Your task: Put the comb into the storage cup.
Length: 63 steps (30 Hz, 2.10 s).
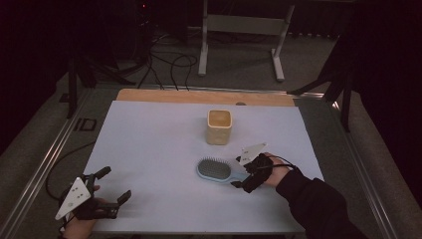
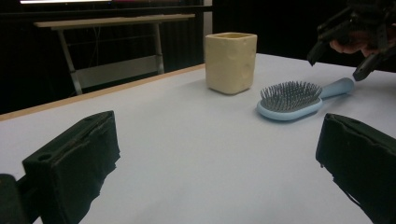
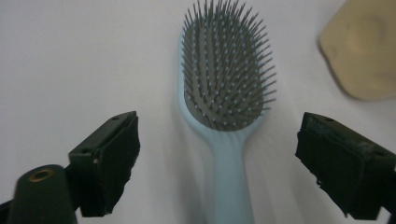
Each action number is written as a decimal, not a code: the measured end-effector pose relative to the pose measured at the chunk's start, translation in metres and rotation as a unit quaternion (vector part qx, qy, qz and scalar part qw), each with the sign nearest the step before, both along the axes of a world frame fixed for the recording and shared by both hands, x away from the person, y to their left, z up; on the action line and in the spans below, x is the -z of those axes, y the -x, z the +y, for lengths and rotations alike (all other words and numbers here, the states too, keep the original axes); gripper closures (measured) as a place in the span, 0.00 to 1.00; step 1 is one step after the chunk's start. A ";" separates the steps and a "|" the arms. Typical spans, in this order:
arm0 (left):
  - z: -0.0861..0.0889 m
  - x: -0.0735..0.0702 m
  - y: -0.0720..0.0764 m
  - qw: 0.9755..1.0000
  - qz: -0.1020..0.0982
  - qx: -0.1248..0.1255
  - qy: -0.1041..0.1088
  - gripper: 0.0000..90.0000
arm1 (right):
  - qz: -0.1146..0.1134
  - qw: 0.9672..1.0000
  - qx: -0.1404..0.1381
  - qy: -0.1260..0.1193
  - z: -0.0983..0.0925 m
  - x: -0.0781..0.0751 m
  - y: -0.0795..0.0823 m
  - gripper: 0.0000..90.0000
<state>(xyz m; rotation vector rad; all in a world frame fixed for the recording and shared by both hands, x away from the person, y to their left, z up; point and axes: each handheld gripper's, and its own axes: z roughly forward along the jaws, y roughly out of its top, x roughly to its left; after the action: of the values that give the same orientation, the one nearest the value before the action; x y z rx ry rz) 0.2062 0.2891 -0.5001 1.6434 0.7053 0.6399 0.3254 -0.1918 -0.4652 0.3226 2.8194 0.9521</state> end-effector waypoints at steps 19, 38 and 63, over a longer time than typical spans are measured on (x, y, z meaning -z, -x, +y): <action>0.001 0.000 0.000 1.000 -0.002 -0.001 0.001 0.00 | 0.029 0.998 -0.010 0.059 0.010 0.011 -0.009 0.20; 0.001 0.000 -0.001 1.000 -0.002 -0.001 0.002 0.00 | 0.031 0.991 -0.010 0.131 0.022 0.013 -0.015 0.36; 0.002 0.000 0.000 1.000 -0.004 0.001 0.008 0.00 | 0.044 0.976 -0.014 0.211 0.040 0.023 -0.022 0.63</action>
<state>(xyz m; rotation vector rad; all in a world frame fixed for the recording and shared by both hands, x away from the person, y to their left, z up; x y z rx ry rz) 0.2063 0.2909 -0.5002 1.6261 0.7017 0.6381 0.3473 -0.1515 -0.4878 0.2735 3.0127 0.3292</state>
